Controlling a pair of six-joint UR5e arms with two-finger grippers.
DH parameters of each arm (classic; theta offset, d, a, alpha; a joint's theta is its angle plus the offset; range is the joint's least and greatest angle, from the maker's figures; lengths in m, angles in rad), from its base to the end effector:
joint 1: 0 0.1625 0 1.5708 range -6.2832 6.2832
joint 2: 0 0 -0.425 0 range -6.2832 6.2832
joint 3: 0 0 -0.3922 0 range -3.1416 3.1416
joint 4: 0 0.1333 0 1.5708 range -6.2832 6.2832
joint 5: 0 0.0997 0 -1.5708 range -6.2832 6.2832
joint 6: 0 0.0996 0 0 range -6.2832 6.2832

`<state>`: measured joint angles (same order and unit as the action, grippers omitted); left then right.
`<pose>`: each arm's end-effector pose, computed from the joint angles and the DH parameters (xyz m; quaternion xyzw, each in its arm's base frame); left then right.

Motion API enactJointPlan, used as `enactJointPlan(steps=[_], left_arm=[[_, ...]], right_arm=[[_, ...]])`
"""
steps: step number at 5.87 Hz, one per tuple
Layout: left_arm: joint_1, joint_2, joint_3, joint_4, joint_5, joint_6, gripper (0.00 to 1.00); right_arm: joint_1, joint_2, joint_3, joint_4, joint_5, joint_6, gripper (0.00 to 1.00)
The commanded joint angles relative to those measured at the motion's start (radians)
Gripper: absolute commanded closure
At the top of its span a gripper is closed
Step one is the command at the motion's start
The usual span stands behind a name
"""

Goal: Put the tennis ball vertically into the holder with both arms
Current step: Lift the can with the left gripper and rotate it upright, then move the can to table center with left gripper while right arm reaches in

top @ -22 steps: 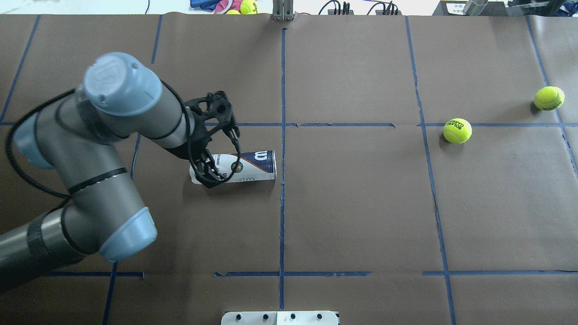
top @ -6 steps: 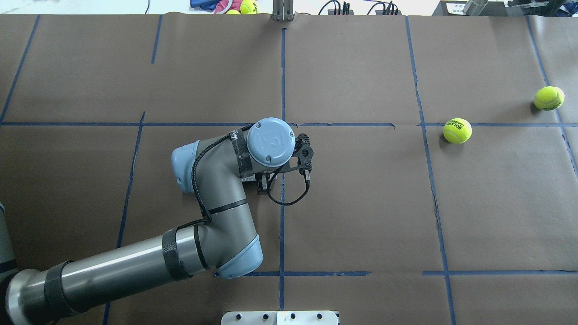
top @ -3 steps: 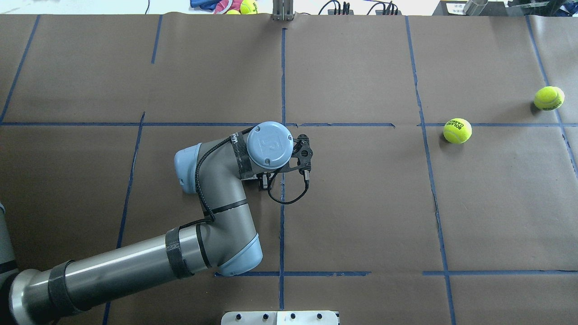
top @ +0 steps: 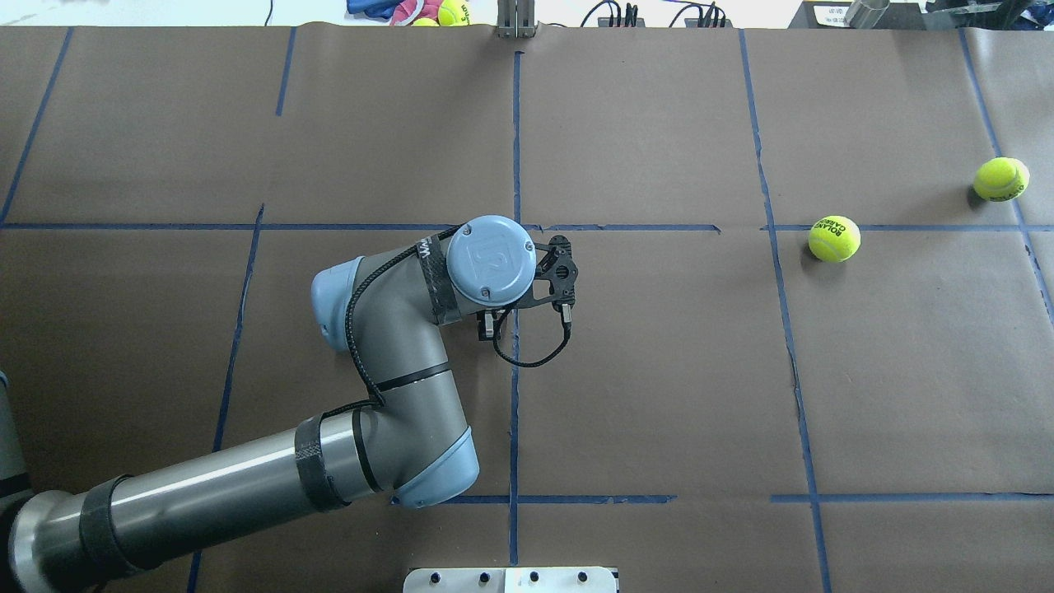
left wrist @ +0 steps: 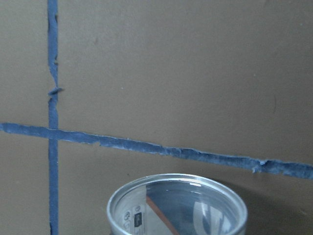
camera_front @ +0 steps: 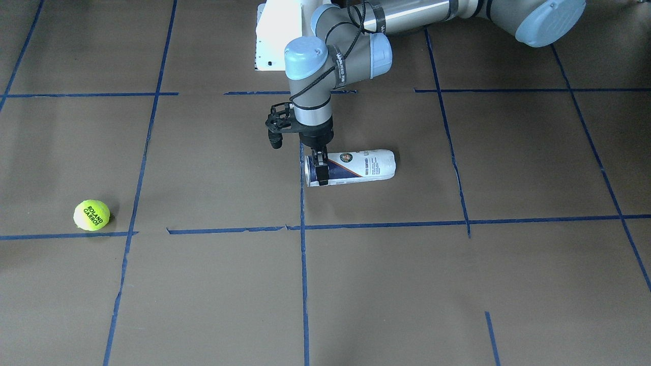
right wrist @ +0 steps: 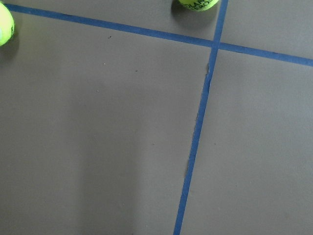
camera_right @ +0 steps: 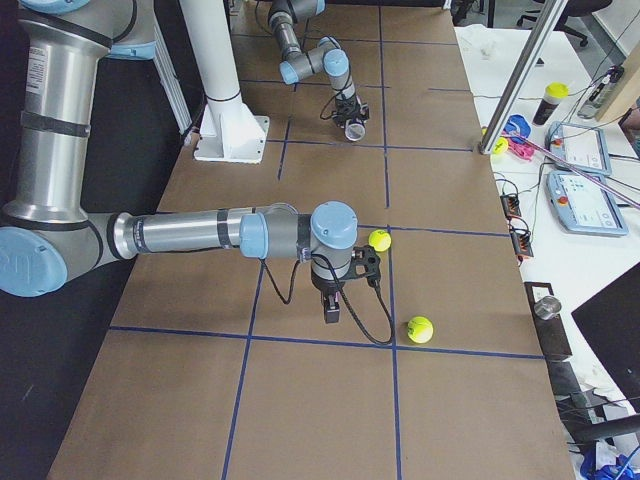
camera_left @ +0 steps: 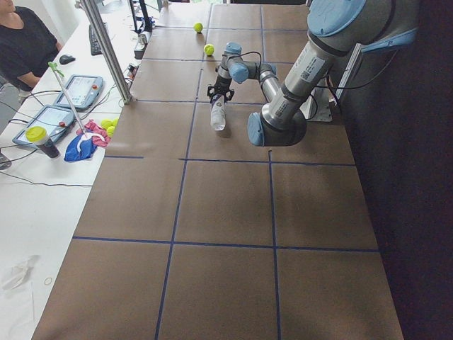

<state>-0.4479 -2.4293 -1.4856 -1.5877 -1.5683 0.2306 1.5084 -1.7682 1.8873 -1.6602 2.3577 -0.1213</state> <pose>0.6121 -0.4423 0.1656 0.3477 0.1650 0.5776 0.7198 0.0372 -0.4109 0.6000 0.0250 -0.3828 -0.0904 0.9191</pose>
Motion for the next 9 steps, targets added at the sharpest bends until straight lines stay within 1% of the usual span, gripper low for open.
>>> enactJointPlan(steps=[1, 2, 3, 4, 5, 6, 7, 8, 9], left_arm=[[-0.026, 0.002, -0.091, -0.114, -0.001, -0.104, 0.29], [-0.044, 0.009, -0.090, -0.361, 0.001, -0.285, 0.29], [-0.069, 0.003, -0.093, -0.456, -0.001, -0.401, 0.28], [-0.072, 0.019, -0.088, -0.658, 0.017, -0.522, 0.28], [-0.071, 0.060, -0.084, -0.799, 0.090, -0.606, 0.28], [-0.061, 0.137, -0.076, -1.007, 0.137, -0.647, 0.28], [-0.023, 0.220, -0.046, -1.246, 0.230, -0.674, 0.28], [0.019, 0.222, 0.025, -1.384, 0.317, -0.674, 0.28], [0.065, 0.223, 0.092, -1.548, 0.453, -0.671, 0.26]], right_arm=[[-0.001, 0.007, 0.004, 0.003, 0.021, 0.002, 0.00], [-0.004, 0.030, 0.006, 0.016, 0.053, 0.000, 0.00], [-0.019, 0.044, 0.006, 0.055, 0.055, 0.002, 0.00], [-0.061, 0.065, 0.003, 0.138, 0.052, 0.020, 0.00], [-0.104, 0.100, 0.001, 0.154, 0.055, 0.108, 0.00], [-0.137, 0.139, -0.003, 0.160, 0.052, 0.171, 0.00], [-0.180, 0.204, -0.025, 0.161, 0.049, 0.178, 0.00], [-0.198, 0.242, -0.052, 0.161, 0.048, 0.180, 0.01], [-0.203, 0.280, -0.092, 0.161, 0.049, 0.183, 0.01]])
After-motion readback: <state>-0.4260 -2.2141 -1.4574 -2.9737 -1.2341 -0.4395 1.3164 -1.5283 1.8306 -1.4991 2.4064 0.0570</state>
